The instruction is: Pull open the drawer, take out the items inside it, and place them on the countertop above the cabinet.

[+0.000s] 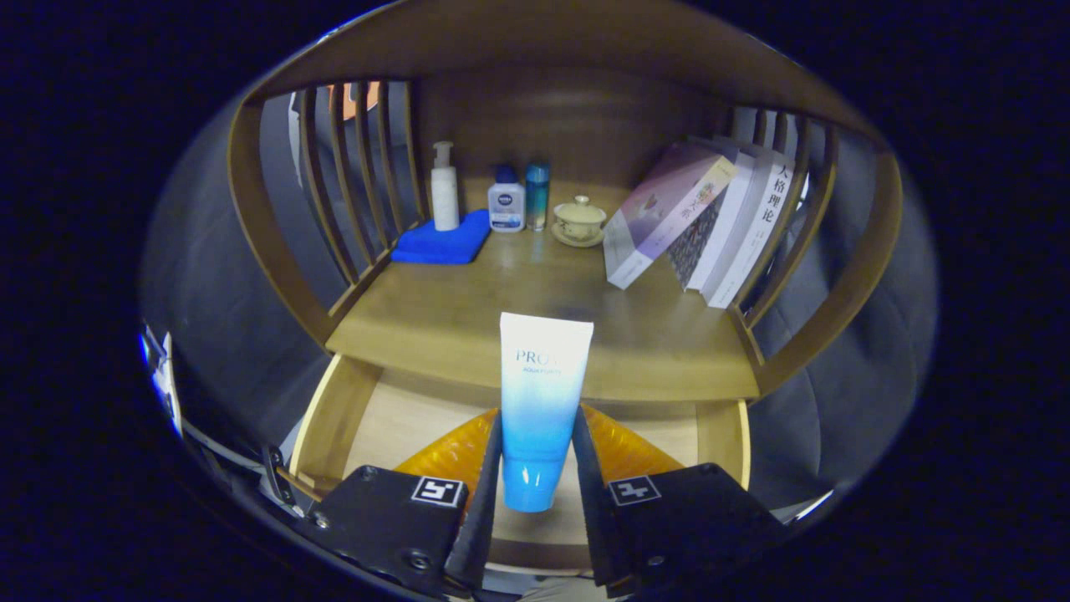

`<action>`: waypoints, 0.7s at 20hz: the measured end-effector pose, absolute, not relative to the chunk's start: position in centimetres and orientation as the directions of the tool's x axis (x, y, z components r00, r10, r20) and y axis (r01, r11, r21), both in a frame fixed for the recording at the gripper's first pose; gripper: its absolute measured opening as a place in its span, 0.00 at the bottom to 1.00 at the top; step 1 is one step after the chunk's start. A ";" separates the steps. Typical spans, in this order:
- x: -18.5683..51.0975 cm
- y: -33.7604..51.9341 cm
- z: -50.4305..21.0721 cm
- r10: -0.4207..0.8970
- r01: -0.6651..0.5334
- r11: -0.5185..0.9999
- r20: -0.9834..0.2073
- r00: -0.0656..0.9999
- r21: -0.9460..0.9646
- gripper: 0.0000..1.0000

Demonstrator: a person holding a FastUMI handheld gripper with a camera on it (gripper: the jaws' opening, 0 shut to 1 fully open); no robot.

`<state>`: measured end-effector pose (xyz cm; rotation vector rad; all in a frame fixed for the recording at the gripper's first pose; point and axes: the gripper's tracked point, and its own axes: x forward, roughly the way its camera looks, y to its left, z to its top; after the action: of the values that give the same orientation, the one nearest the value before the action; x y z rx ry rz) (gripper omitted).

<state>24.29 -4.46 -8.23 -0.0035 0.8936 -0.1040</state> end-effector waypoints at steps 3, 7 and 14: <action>26.9 -5.1 -8.3 -0.107 0.096 0.994 -0.739 0.666 -0.057 0.50; 30.1 -5.4 -9.0 -0.140 0.110 0.990 -0.706 0.694 -0.089 0.49; 34.4 -5.9 -12.3 -0.165 0.115 0.986 -0.717 0.677 -0.118 0.50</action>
<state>34.37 -5.91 -12.31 -0.0648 0.8117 -0.1571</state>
